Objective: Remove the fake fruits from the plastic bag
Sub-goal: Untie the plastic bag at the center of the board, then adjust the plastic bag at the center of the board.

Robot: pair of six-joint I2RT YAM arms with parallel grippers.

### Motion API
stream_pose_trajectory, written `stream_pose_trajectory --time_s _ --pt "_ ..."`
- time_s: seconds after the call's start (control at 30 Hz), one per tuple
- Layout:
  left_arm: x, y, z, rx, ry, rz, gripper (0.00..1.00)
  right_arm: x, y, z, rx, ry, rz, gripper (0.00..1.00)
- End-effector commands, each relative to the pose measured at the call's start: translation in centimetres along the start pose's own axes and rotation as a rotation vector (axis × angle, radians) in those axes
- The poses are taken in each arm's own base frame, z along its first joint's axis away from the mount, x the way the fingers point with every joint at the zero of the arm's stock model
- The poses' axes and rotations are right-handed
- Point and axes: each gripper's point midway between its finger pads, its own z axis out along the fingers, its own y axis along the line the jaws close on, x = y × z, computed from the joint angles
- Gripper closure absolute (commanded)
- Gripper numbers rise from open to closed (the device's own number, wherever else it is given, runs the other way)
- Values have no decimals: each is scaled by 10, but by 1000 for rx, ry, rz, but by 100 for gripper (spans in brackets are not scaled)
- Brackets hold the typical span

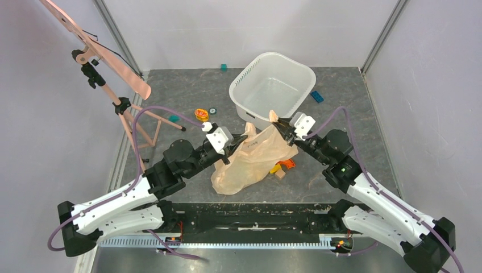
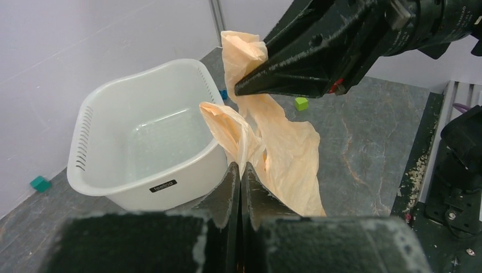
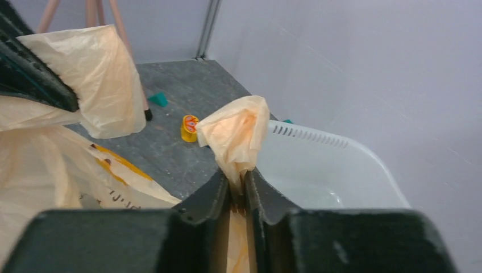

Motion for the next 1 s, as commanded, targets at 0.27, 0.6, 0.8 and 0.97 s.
stream_pose_trajectory --time_s 0.27,0.6,0.8,0.97 --pt "-80 74 27 -89 -79 -55 98 -73 -120 5 536 35 172 100" --pt "-80 59 27 -8 -118 -67 98 -47 -114 -27 584 117 207 100" --pt "-4 34 -12 -8 -133 -232 98 26 -78 -89 664 158 380 100" --pt "3 23 -29 24 -121 -272 98 31 -69 -107 659 177 428 86"
